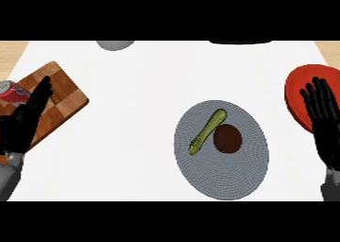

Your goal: Pick the cupcake from the placemat and place it in the bowl

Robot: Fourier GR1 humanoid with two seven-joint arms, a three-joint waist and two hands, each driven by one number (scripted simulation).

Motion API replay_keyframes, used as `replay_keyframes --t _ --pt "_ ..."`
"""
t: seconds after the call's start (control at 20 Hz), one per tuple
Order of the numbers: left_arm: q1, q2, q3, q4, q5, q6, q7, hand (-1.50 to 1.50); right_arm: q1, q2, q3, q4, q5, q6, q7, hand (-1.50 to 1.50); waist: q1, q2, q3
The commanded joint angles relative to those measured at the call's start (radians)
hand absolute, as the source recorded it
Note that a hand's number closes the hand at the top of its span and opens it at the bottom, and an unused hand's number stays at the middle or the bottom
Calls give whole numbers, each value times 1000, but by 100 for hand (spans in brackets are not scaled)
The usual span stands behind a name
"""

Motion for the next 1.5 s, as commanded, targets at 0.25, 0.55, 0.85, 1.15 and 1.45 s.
replay_keyframes --t 0.25,0.55,0.85,1.15,1.45 --pt "-88 -169 -148 -119 49 -144 -17 0 -199 -72 244 17 -91 464 6 150 56 8 -12" --pt "-38 -235 -219 -200 63 -147 49 0 -246 -73 338 302 153 514 -250 -150 75 7 -9" --pt "-11 -228 -210 -196 46 -146 44 0 -431 -160 443 348 490 451 -405 -150 56 0 -12" --pt "6 -240 -210 -183 40 -142 40 0 -612 -272 553 304 707 498 -246 -150 45 -7 -17" --pt "-26 -274 -207 -171 16 -109 65 0 -758 -290 703 287 791 803 -128 -150 28 -8 -16"
